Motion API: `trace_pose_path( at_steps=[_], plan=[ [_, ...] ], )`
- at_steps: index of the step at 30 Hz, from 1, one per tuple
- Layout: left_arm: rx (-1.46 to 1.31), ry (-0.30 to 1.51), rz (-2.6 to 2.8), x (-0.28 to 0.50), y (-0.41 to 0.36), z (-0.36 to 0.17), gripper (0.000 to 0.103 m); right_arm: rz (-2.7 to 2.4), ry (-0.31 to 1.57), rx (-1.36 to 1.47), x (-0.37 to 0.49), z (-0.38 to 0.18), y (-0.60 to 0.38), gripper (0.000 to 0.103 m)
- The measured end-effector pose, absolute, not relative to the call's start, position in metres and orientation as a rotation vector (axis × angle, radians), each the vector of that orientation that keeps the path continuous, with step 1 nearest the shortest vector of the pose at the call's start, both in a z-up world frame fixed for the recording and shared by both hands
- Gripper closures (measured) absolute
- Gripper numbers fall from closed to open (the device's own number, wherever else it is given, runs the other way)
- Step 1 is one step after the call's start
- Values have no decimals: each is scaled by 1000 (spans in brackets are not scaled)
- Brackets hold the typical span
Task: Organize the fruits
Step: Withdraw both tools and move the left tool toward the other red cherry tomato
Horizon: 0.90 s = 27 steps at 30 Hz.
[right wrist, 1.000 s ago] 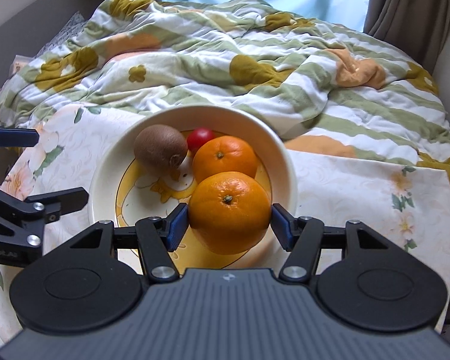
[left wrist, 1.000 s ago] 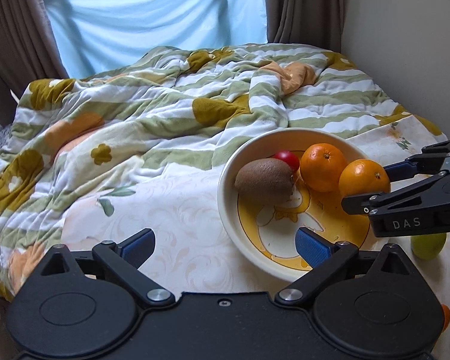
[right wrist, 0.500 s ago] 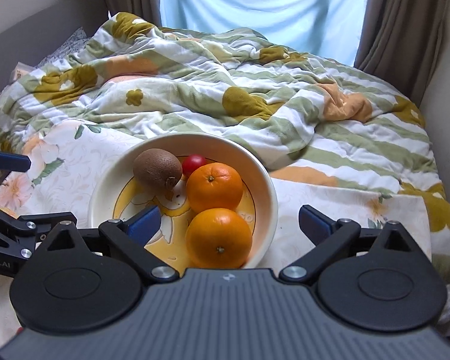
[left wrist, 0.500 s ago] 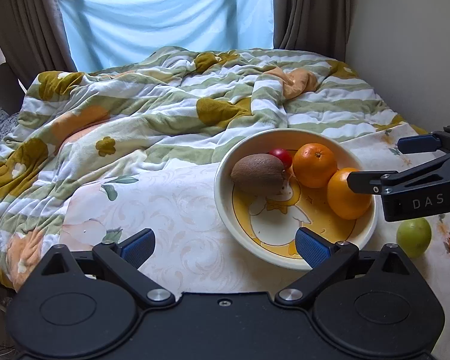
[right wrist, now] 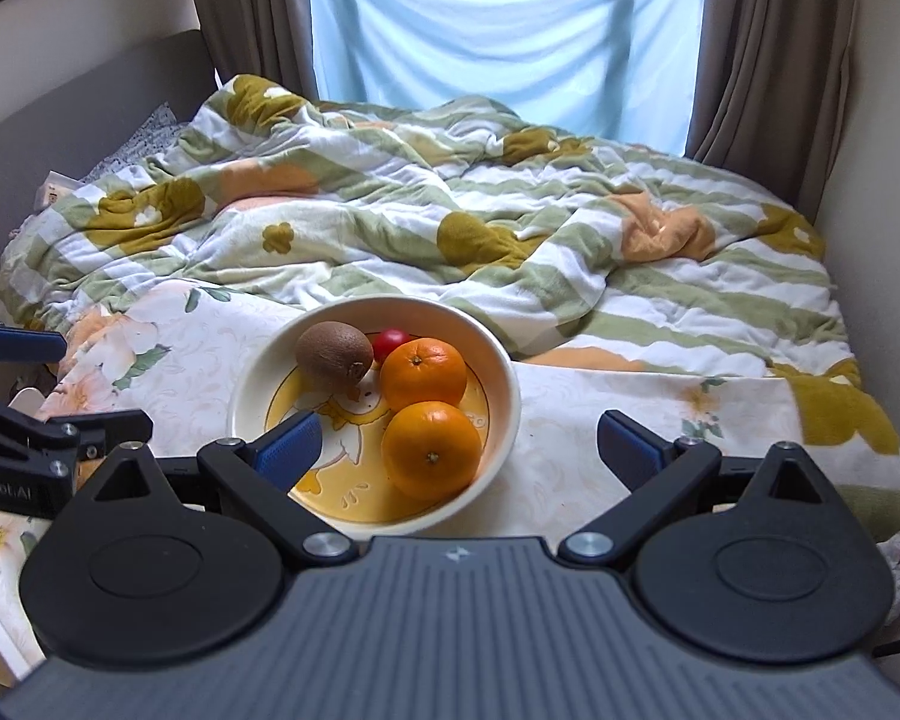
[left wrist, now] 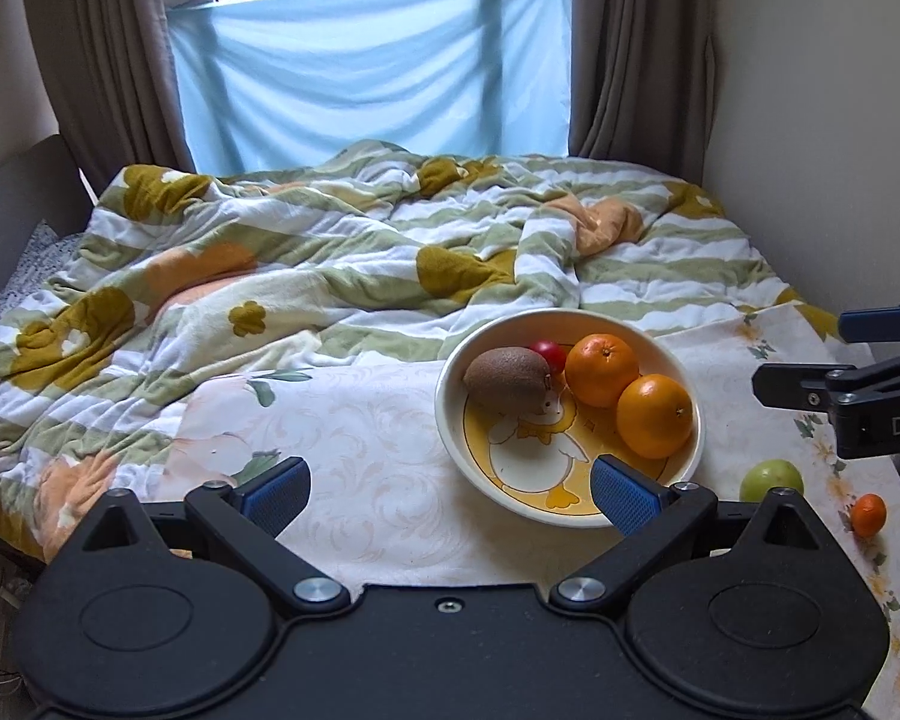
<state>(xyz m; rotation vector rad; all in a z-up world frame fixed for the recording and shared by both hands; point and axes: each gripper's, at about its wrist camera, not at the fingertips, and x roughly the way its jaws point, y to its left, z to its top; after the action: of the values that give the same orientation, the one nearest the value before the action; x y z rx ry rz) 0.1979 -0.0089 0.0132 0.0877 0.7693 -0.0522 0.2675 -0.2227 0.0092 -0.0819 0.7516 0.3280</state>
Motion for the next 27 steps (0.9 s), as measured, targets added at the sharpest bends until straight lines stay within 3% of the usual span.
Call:
trace_pose_path(
  at_steps=[13, 27],
  plan=[
    [50, 696, 4, 126, -13, 37, 1, 338, 684, -81, 193, 43, -244, 0],
    [28, 745, 29, 83, -9, 11, 1, 340, 696, -74, 144, 33, -252, 0]
  ],
)
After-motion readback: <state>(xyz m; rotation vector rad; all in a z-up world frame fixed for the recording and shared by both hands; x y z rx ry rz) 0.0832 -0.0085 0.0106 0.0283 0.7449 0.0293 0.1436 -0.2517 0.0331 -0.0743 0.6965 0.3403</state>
